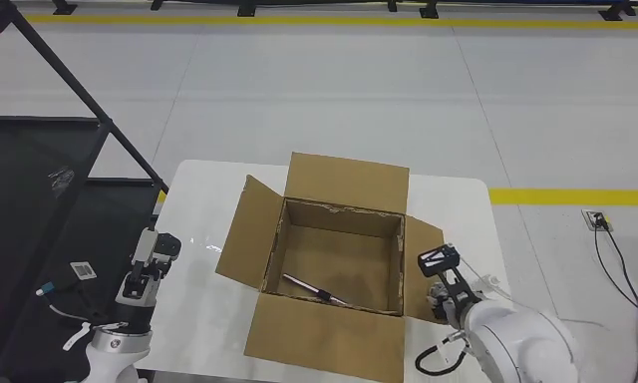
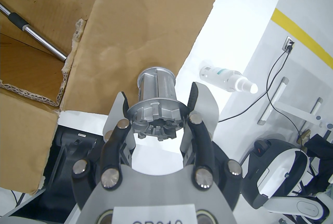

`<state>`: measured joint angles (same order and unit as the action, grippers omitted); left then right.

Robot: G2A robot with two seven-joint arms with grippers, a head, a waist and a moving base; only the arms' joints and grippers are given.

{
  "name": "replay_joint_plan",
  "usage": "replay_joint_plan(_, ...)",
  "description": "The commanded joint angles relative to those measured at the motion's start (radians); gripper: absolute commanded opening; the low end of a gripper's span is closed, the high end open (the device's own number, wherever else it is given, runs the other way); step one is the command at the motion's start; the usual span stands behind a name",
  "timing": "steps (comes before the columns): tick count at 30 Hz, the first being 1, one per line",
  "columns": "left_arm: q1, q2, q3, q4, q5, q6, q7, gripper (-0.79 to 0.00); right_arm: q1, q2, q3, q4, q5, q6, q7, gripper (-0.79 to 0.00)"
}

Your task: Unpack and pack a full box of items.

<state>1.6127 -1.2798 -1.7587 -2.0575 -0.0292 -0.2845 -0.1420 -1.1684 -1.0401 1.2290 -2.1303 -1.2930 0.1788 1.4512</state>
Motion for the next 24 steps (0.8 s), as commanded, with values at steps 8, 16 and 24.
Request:
replay_joint_plan(8,0.000,0.000,0.000,0.000,0.000,0.000,0.000,0.000,0.086,-0.025,-0.084,0.075,0.006,0.004,-0.023,-0.785)
replay_joint_plan(16,0.000,0.000,0.000,0.000,0.000,0.000,0.000,0.000,0.119,-0.044,-0.128,0.113,0.010,0.012,-0.077,-0.785)
replay_joint_plan(24,0.000,0.000,0.000,0.000,0.000,0.000,0.000,0.000,0.117,-0.054,-0.130,0.113,-0.018,0.038,-0.079,-0.785)
